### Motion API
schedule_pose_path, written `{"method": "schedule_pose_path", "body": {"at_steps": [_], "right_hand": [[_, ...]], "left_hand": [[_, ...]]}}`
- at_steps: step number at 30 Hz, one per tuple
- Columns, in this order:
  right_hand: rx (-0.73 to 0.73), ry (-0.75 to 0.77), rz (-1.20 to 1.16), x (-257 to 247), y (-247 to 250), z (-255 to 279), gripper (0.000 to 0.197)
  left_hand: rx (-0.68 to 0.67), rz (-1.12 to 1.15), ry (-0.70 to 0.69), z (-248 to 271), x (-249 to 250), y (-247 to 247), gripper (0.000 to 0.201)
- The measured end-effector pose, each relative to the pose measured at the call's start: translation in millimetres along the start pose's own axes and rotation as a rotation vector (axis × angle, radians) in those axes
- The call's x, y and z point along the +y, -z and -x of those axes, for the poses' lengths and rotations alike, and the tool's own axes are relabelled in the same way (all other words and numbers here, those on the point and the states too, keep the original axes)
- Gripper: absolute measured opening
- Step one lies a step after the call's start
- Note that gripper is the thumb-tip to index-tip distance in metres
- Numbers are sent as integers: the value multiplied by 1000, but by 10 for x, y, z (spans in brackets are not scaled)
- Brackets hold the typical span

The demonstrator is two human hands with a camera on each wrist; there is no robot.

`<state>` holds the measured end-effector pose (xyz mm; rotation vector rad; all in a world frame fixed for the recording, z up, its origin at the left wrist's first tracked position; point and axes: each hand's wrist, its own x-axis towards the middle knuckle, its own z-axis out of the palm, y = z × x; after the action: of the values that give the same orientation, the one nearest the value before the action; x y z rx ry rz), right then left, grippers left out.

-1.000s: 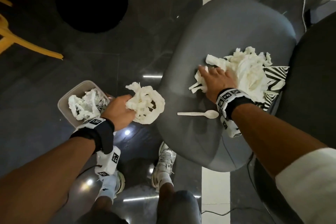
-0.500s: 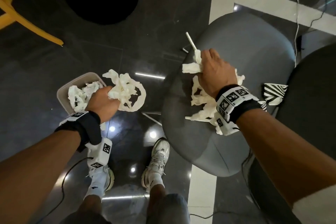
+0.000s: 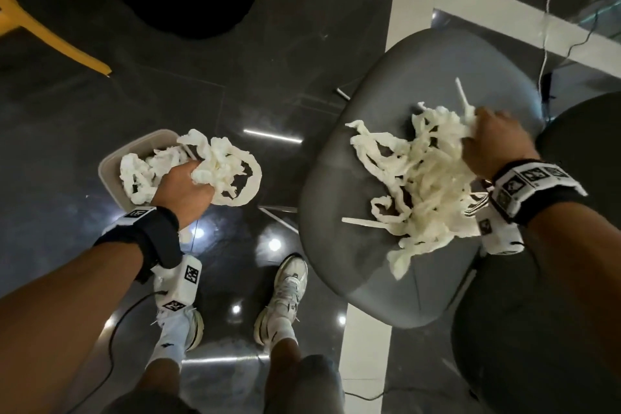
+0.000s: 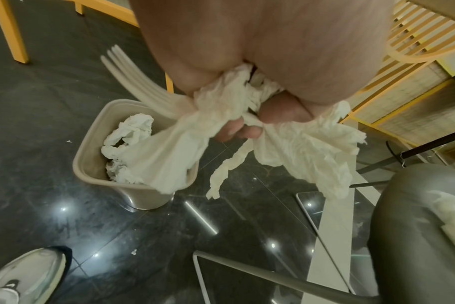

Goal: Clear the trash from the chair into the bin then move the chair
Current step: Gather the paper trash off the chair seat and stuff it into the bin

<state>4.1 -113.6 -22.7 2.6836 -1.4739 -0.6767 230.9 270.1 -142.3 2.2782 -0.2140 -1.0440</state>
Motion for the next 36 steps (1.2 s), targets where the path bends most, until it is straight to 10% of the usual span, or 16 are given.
{"method": "schedule_pose_path", "body": {"at_steps": [14, 22, 29, 36], "right_hand": [[-243, 504, -748, -2215, 106, 417, 21], [-478, 321, -1253, -3620, -171, 956, 23], [-597, 164, -1338, -4467, -505, 1287, 26], [-666, 225, -1301, -4807, -971, 1334, 20]], "left_hand": [[-90, 397, 88, -121, 173, -34, 18], [-273, 423, 23, 7, -199, 181, 19], [-356, 729, 14, 36, -750, 805, 77], [-33, 514, 16, -141, -1281, 1073, 44]]}}
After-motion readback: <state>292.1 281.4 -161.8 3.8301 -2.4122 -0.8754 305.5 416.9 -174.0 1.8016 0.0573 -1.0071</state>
